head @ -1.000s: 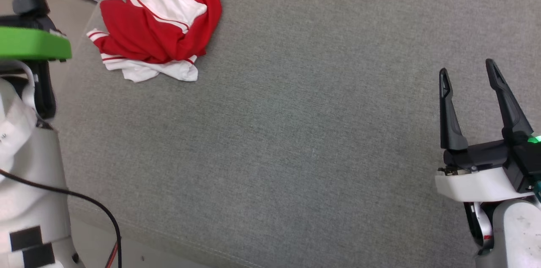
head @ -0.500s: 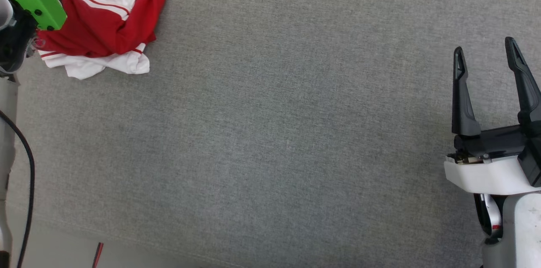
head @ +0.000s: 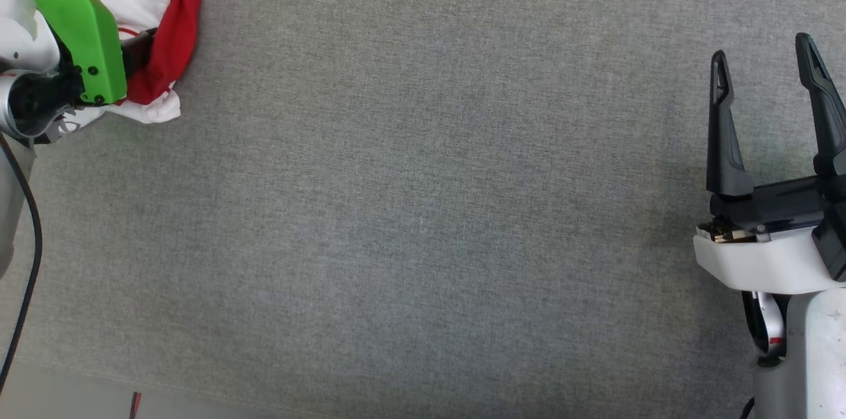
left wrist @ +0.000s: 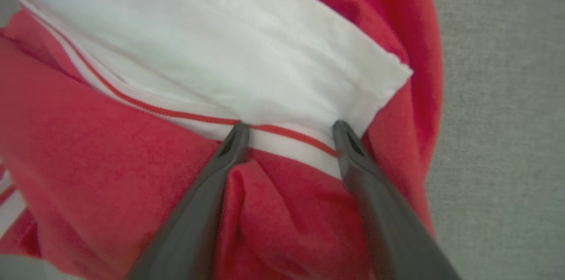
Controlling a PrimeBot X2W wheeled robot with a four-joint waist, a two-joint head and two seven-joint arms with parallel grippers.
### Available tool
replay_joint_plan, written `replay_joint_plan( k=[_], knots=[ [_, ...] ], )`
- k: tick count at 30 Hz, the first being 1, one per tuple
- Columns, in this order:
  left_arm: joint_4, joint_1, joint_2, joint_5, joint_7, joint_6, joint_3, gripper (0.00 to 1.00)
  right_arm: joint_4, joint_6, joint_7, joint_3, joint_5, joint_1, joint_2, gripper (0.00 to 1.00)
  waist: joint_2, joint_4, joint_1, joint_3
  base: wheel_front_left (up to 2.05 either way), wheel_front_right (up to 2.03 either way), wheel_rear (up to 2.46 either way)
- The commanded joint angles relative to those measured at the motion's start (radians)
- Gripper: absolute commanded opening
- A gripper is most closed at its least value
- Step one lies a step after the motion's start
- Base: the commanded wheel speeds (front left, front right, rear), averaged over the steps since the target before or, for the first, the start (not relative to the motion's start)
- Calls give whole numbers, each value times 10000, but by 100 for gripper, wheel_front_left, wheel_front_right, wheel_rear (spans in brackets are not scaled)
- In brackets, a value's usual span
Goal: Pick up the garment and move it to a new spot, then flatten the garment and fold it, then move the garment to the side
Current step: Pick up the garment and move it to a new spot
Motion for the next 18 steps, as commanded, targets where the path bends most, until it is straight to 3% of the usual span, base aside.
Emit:
replay_joint_plan(
  k=[1,6,7,8,13,18],
  knots=[
    [306,9,-200,-113,116,-26,-325,100,-51,-6,-47,20,-25,-228,-26,100,0,-184,0,240,0,0,0],
    [780,35,-294,-373,60,-26,-1125,99,16,-6,-47,-3,17,-331,-26,100,0,-259,0,317,0,0,0],
    [803,26,-259,-424,13,-26,-1249,24,35,-6,-47,-23,30,-337,-26,100,0,-252,0,295,0,0,0],
    [818,-5,-199,-460,-75,-26,-1407,0,67,-6,-47,-53,49,-333,-26,100,0,-232,0,237,0,0,0],
    [640,-383,150,-427,-990,-26,-1964,0,147,-6,-47,-137,223,-267,-26,100,0,-85,0,-212,0,0,0],
    [28,-1001,670,300,-2581,-26,-2789,0,239,-6,-47,-254,479,-86,-26,100,0,121,0,-900,0,0,0]
  ],
)
